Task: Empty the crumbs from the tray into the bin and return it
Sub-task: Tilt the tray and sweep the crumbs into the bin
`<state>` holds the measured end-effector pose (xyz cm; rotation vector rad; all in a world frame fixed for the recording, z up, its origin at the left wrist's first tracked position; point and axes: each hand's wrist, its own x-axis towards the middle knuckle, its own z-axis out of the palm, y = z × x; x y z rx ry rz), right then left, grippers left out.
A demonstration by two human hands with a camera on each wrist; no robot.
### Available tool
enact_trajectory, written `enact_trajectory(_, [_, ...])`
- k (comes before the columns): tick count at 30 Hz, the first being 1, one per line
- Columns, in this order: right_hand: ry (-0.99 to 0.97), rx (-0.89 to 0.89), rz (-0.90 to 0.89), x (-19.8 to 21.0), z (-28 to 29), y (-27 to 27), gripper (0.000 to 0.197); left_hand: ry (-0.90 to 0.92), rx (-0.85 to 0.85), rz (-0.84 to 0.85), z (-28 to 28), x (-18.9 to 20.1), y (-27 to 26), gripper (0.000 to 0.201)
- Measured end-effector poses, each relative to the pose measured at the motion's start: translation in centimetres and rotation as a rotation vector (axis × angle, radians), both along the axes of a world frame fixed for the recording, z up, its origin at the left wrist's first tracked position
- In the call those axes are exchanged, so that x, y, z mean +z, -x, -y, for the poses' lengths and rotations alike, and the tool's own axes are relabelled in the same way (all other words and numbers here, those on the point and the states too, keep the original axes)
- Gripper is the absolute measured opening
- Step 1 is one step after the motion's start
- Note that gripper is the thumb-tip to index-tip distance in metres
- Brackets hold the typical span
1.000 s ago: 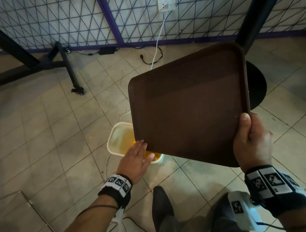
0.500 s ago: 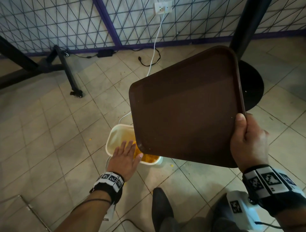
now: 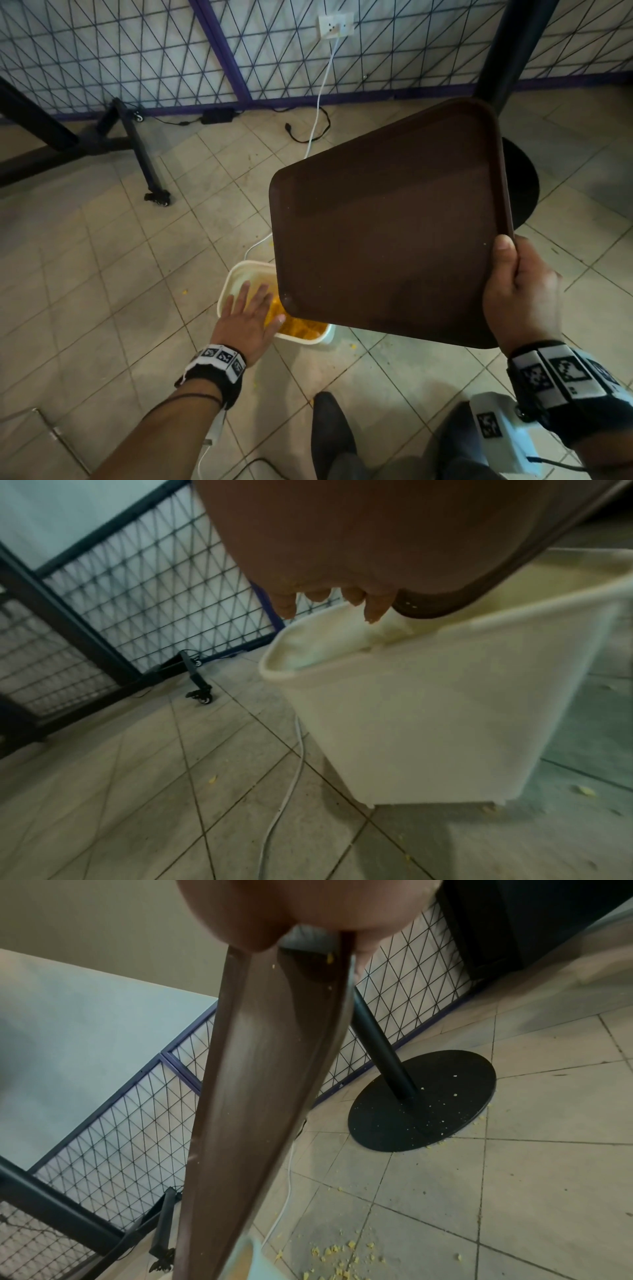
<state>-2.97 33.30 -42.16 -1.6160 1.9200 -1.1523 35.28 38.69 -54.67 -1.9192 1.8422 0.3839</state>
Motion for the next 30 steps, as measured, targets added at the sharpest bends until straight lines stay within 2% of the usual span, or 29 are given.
enact_trajectory(2, [-0.017, -0.006, 0.011, 0.2, 0.0, 0.3, 0.033, 0.028, 0.076, 0.005, 0.6, 1.1, -0.6, 0.091])
enact_trajectory(4, [-0.053, -0.014, 0.034, 0.4, 0.2, 0.7, 0.035, 0.098, 0.194, -0.076, 1.1, 2.4, -0.6, 0.073])
enact_trajectory(8, [-0.194, -0.042, 0.117, 0.5, 0.5, 1.4, 0.037, 0.295, 0.543, -0.426, 2.2, 4.8, 1.0, 0.047])
enact_trajectory(11, [-0.262, -0.028, 0.17, 0.0, 0.9, 1.9, 0.039, 0.391, 0.666, -0.61, 2.9, 5.1, 2.1, 0.04])
enact_trajectory(13, [-0.33, -0.026, 0.184, -1.2, 1.6, 2.4, 0.041, 0.459, 0.733, -0.638, 3.4, 4.6, 2.5, 0.037])
enact_trajectory(17, [-0.462, -0.065, 0.202, -4.8, 3.4, 3.2, 0.043, 0.592, 0.816, -0.587, 4.3, 3.1, 3.8, 0.031])
enact_trajectory(22, [-0.515, -0.053, 0.074, -6.8, 3.1, 4.1, 0.043, 0.704, 0.883, -0.572, 3.5, 3.0, 5.5, 0.028])
enact_trajectory(26, [-0.561, -0.055, 0.011, -4.9, 1.2, 5.6, 0.042, 0.693, 0.884, -0.571, 1.0, 5.4, 7.0, 0.028])
enact_trajectory(30, [-0.57, -0.037, -0.03, -0.2, -1.8, 7.2, 0.039, 0.7, 0.904, -0.589, -2.2, 10.5, 8.4, 0.027])
